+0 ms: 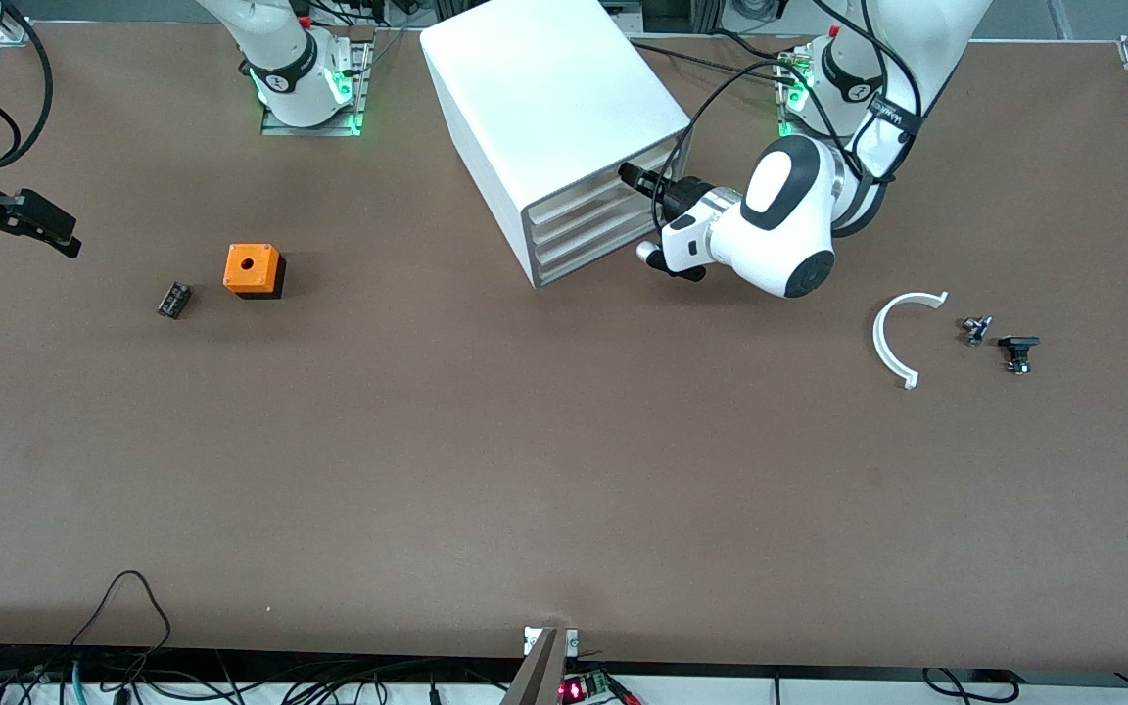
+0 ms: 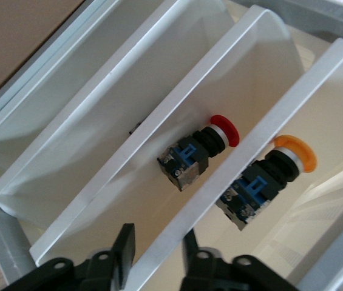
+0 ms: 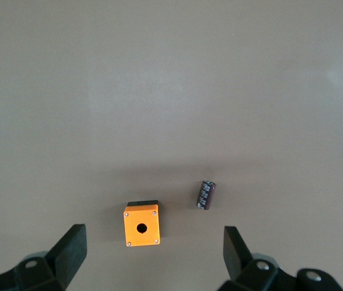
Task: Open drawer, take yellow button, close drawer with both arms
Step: 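Grasp the drawer front with the left gripper and pull it open, then withdraw the left gripper while the right gripper reaches into the drawer, then grasp the orange-capped push button in the drawer with the right gripper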
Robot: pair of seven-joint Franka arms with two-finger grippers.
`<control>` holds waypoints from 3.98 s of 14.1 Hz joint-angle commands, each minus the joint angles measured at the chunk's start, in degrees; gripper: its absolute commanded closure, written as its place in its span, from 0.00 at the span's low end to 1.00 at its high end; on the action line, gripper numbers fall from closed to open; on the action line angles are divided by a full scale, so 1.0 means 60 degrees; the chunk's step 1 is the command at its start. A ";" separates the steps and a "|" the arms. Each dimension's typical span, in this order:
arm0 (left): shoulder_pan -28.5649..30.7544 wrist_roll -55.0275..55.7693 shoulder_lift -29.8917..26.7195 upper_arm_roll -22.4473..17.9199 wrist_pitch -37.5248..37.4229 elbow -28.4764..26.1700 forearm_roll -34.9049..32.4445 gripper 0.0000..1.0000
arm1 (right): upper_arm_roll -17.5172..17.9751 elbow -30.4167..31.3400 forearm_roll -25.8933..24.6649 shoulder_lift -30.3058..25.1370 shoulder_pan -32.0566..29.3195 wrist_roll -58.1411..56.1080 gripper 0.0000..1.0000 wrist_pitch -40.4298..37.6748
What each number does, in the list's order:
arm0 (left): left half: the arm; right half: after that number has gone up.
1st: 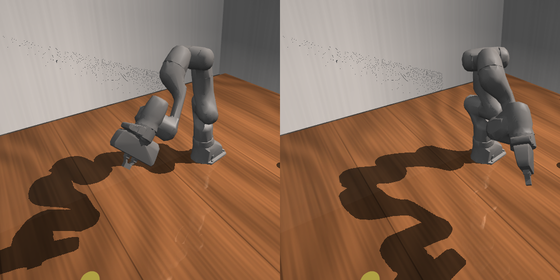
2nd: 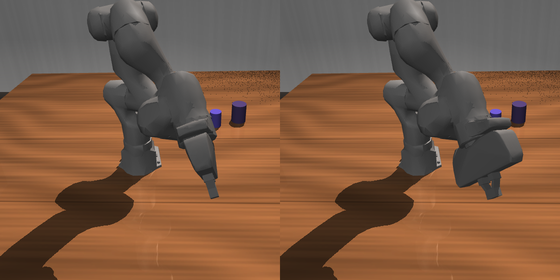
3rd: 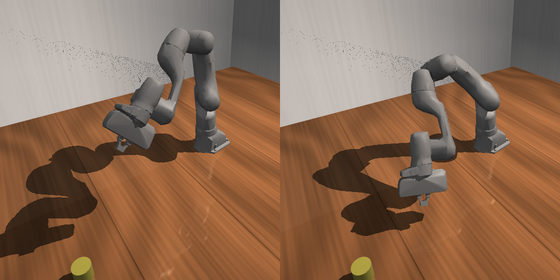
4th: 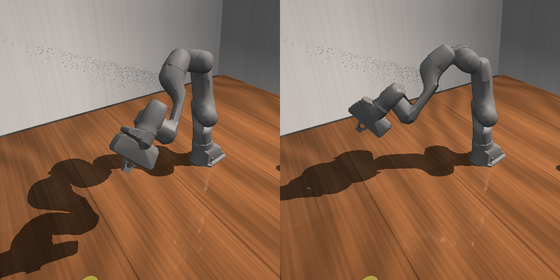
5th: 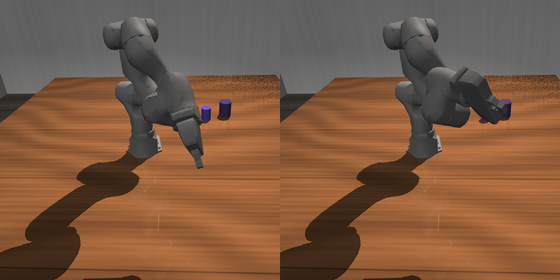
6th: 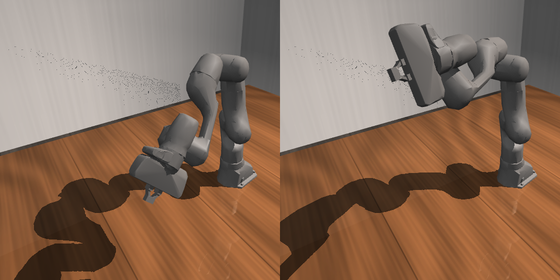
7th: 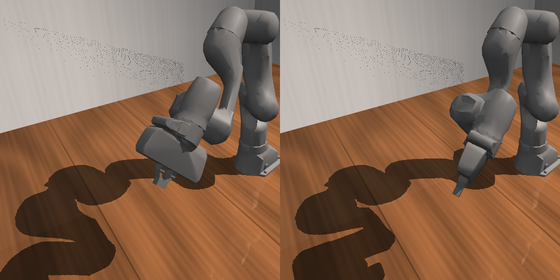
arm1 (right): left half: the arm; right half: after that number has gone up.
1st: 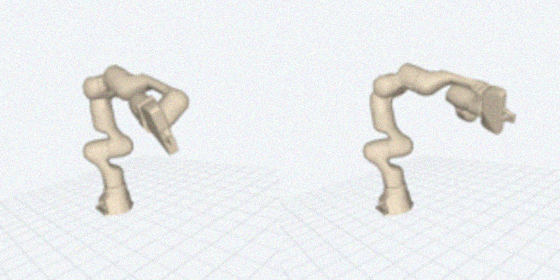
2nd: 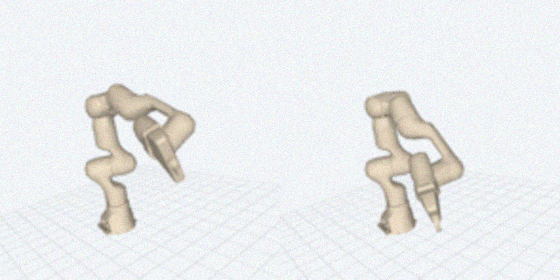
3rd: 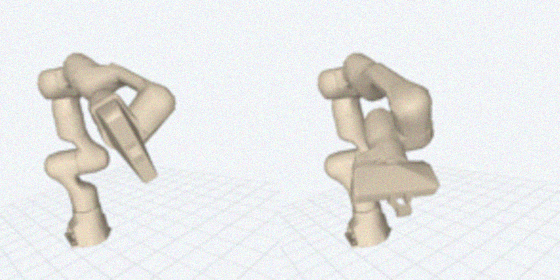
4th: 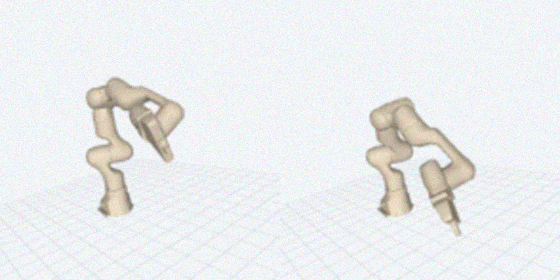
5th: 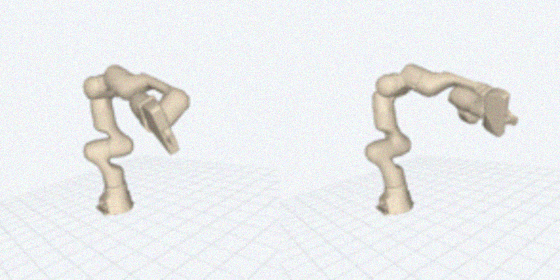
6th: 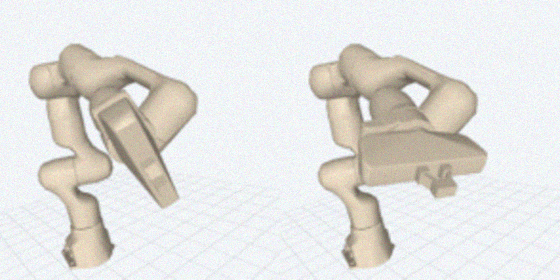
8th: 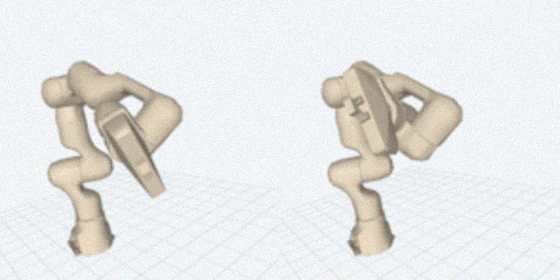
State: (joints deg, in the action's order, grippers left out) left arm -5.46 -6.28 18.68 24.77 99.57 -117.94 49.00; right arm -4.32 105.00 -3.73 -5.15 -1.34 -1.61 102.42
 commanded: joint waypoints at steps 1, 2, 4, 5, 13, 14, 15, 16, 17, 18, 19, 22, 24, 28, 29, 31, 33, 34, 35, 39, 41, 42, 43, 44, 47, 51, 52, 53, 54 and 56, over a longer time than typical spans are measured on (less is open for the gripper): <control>0.0279 -0.0198 -0.0228 0.0047 -0.0012 -0.0192 0.0065 1.00 | -0.0071 -0.0142 0.0167 -0.0005 0.0004 -0.0141 0.00 -0.0152; 0.0454 -0.0242 -0.0228 -0.0026 0.0046 -0.0090 0.0036 1.00 | -0.0057 -0.0142 0.0182 0.0009 0.0004 -0.0127 0.00 -0.0152; 0.0718 -0.0271 -0.0111 -0.0332 0.0308 0.0349 -0.0081 1.00 | -0.0013 -0.0156 0.0225 0.0112 0.0019 -0.0039 0.00 -0.0064; 0.0719 -0.0504 -0.0096 -0.0552 0.0701 0.0510 -0.0096 1.00 | -0.0012 -0.0142 0.0327 0.0228 0.0062 -0.0024 0.00 0.0023; 0.0851 -0.1077 -0.0037 -0.0745 0.2390 0.1082 -0.0037 0.00 | 0.0002 -0.0156 0.1091 0.1195 0.1654 -0.0083 0.00 0.0756; 0.0909 -0.1063 -0.0081 -0.0774 0.2404 0.1315 -0.0096 0.00 | 0.0002 -0.0185 0.1090 0.1385 0.2022 0.0004 0.00 0.0757; 0.1054 -0.1019 -0.0183 -0.0919 0.2390 0.1462 -0.0111 0.00 | 0.0002 -0.0200 0.1119 0.1546 0.2272 0.0078 0.00 0.0829; 0.1114 -0.1019 -0.0416 -0.1152 0.2390 0.1594 -0.0343 0.00 | 0.0002 -0.0200 0.1163 0.1722 0.2565 0.0078 0.00 0.1062; 0.1231 -0.1019 -0.0650 -0.1401 0.2390 0.1770 -0.0853 0.00 | 0.0002 -0.0200 0.1120 0.1825 0.2901 0.0078 0.00 0.1354; 0.1290 -0.1019 -0.0856 -0.1520 0.2404 0.1960 -0.1452 0.00 | 0.0002 -0.0215 0.1105 0.1884 0.3223 0.0078 0.00 0.1502; 0.1377 -0.1019 -0.1090 -0.1637 0.2434 0.2194 -0.2212 0.00 | 0.0002 -0.0316 0.1105 0.1972 0.3357 0.0078 0.00 0.1518; 0.1626 -0.0990 -0.2012 -0.1813 0.2611 0.2298 -0.4599 0.00 | 0.0002 -0.1193 0.1163 0.2469 0.4029 0.0005 0.00 0.1416; 0.1627 -0.0975 -0.2555 -0.2018 0.2231 0.2415 -0.6080 0.00 | 0.0031 -0.1969 0.1236 0.3010 0.4615 -0.0111 0.00 0.1401; 0.1466 -0.0946 -0.3303 -0.2895 0.1119 0.2854 -0.7944 0.00 | 0.0265 -0.4807 0.1236 0.4985 0.6182 -0.0301 0.00 0.1401; 0.1379 -0.0931 -0.3391 -0.3115 0.0811 0.2957 -0.8238 0.00 | 0.0440 -0.5438 0.1236 0.5425 0.6418 -0.0520 0.00 0.1445; 0.1232 -0.0902 -0.3421 -0.3439 0.0239 0.3322 -0.8678 0.00 | 0.0791 -0.6610 0.1236 0.6202 0.6668 -0.1061 0.00 0.1446; 0.1217 -0.0814 -0.3406 -0.3571 0.0105 0.3587 -0.8709 0.00 | 0.1361 -0.6982 0.1222 0.6513 0.6669 -0.1691 0.00 0.1488; 0.1217 -0.0814 -0.3392 -0.3630 0.0105 0.3602 -0.8695 0.00 | 0.1567 -0.6982 0.1222 0.6571 0.6669 -0.2173 0.00 0.1518; 0.1203 -0.0799 -0.3377 -0.3674 0.0105 0.3602 -0.8695 0.00 | 0.1642 -0.6982 0.1222 0.6645 0.6684 -0.2946 0.00 0.1533; 0.1188 -0.0814 -0.3304 -0.3777 0.0134 0.3719 -0.8695 0.00 | 0.1876 -0.6982 0.1222 0.6953 0.6947 -0.5296 0.00 0.1183; 0.1188 -0.0799 -0.3260 -0.3777 0.0149 0.3734 -0.8680 0.00 | 0.1878 -0.6982 0.1178 0.7011 0.7166 -0.5837 0.00 0.1196; 0.1188 -0.0799 -0.3260 -0.3777 0.0149 0.3734 -0.8666 0.00 | 0.1819 -0.6982 0.1192 0.7113 0.7254 -0.6043 0.00 0.1182; 0.1188 -0.0799 -0.3260 -0.3777 0.0134 0.3734 -0.8651 0.00 | 0.1775 -0.6982 0.1192 0.7187 0.7357 -0.6262 0.00 0.1167; 0.1188 -0.0814 -0.3245 -0.3777 0.0163 0.3734 -0.8622 0.00 | 0.1775 -0.6982 0.1207 0.7274 0.7474 -0.6322 0.00 0.1167; 0.1188 -0.0858 -0.3245 -0.3748 0.0178 0.3734 -0.8636 0.00 | 0.1774 -0.6982 0.1207 0.7407 0.7738 -0.6338 0.00 0.0934; 0.1188 -0.0960 -0.3260 -0.3748 0.0193 0.3734 -0.8578 0.00 | 0.1833 -0.6982 0.1192 0.7480 0.7738 -0.6338 0.00 0.0480; 0.1188 -0.0873 -0.3260 -0.3733 0.0193 0.3734 -0.8578 0.00 | 0.1833 -0.6982 0.1207 0.7480 0.7753 -0.6338 0.00 0.0377; 0.1173 -0.0843 -0.3260 -0.3718 0.0193 0.3734 -0.8578 0.00 | 0.1848 -0.6982 0.1193 0.7480 0.7768 -0.6338 0.00 0.0245; 0.1173 -0.0814 -0.3260 -0.3718 0.0178 0.3734 -0.8578 0.00 | 0.1833 -0.6982 0.1178 0.7480 0.7797 -0.6338 0.00 0.0157; 0.1173 -0.0814 -0.3245 -0.3704 0.0178 0.3734 -0.8578 0.00 | 0.1877 -0.6982 0.1163 0.7495 0.7841 -0.6352 0.00 0.0039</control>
State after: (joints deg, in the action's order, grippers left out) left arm 2.23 -11.81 -1.74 2.81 101.58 -97.38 -1.43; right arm 6.81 65.43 2.80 38.72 45.18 -38.68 104.54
